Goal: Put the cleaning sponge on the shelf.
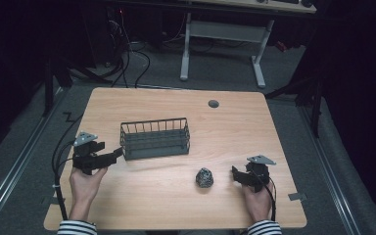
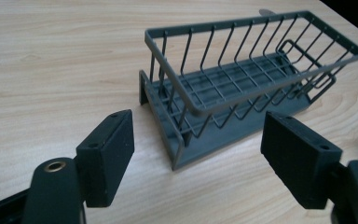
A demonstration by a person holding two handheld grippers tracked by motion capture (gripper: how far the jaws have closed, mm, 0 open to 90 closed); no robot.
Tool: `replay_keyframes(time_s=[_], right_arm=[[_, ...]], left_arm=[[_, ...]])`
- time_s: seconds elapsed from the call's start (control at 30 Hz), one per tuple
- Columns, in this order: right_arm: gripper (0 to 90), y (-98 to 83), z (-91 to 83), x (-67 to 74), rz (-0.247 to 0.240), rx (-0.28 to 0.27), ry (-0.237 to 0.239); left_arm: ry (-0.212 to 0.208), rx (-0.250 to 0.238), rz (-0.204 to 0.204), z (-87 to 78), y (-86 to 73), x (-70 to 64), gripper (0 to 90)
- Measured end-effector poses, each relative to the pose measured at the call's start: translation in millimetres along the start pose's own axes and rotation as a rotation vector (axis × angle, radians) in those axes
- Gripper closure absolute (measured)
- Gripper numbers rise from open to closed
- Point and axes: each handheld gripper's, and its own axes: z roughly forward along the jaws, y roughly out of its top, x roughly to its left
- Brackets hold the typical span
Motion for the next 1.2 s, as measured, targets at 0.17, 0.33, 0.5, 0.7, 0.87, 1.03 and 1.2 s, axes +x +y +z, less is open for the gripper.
replay_keyframes(time_s=[0.17,0.33,0.5,0.7,0.87,1.03,1.2], right_arm=[[21.8,0.0,-0.1,0.3,-0.001,0.001,0.002],[21.8,0.0,-0.2,0.6,0.0,0.002,0.004],[21.8,-0.1,-0.2,0.7,-0.002,0.002,0.006],[21.8,0.0,-0.3,0.8,-0.003,0.003,0.007],[21.8,0.0,-0.3,0.8,-0.006,0.003,0.008],[21.8,-0.1,-0.4,1.1,-0.003,0.004,0.008],[21.8,-0.1,-0.3,1.0,-0.004,0.003,0.008]], left_arm=[[0.024,0.031,-0.013,12.9,13.0,1.9,33.4],[0.049,0.06,-0.024,32.3,24.6,3.6,39.8],[0.047,0.083,-0.04,44.4,24.6,6.9,46.8],[0.042,0.086,-0.039,52.2,23.4,5.9,55.4],[0.03,0.094,-0.028,56.8,22.4,4.3,61.3],[0.025,0.1,-0.032,58.1,22.2,3.5,64.8],[0.023,0.105,-0.013,61.4,20.7,-3.6,65.6]])
